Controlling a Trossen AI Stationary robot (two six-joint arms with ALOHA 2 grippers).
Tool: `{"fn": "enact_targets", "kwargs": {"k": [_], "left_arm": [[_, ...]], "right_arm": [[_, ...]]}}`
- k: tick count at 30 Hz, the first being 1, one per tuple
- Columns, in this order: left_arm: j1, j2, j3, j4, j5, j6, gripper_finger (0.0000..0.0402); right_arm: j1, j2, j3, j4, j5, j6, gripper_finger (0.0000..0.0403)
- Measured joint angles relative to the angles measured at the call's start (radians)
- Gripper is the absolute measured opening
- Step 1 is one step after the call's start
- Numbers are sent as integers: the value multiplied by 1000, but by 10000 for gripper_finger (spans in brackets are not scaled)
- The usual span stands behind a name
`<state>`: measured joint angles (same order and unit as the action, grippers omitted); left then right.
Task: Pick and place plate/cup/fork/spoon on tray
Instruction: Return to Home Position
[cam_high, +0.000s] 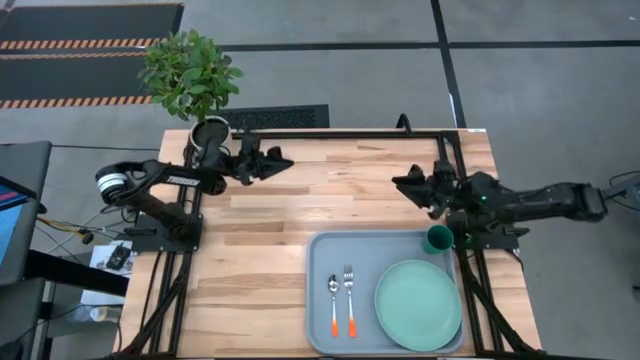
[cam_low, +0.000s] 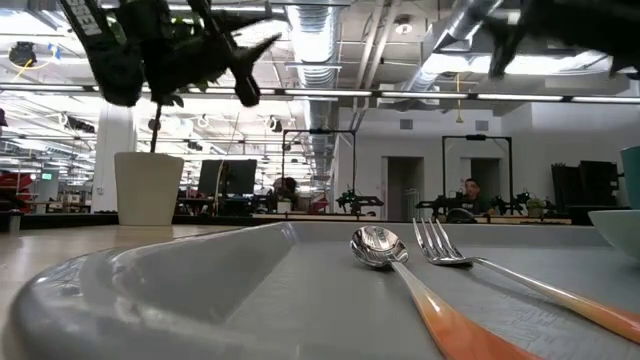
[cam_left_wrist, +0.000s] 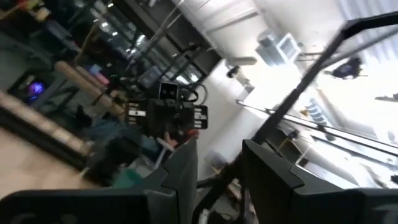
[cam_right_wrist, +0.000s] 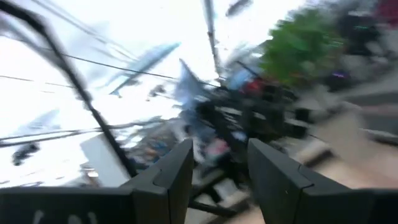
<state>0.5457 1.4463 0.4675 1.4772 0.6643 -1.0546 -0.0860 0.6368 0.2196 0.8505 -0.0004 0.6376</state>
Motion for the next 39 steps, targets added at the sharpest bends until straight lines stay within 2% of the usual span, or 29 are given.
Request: {"fn": "enact_targets", "kwargs": {"k": [3,6,10,14,18,24,30,34,39], "left_arm": [[-15,-76,0,-56,-38,18,112],[-10,-170,0,-183,-64,73,112],[-7,-301,0,-417,-106,165,112],[-3,-399,1,-595,-138,250,112],[-3,-422,1,-655,-125,295,112],[-3,-398,-24,-654,-70,350,112],[-26,-397,-164,-578,-152,396,112],[-43,-397,-271,-484,-181,381,112],[-46,-398,-386,-365,-206,333,112]], "right_arm": [[52,-33,104,-54,46,-129,176],[33,-130,204,-274,58,-199,176],[-22,-268,329,-638,28,-206,176],[-57,-393,363,-781,21,-267,178],[-69,-507,267,-798,24,-275,177],[-65,-611,88,-710,25,-262,176],[-65,-629,-61,-631,19,-262,178],[-73,-631,-131,-550,-44,-269,176],[-103,-632,-183,-536,-127,-253,176]]}}
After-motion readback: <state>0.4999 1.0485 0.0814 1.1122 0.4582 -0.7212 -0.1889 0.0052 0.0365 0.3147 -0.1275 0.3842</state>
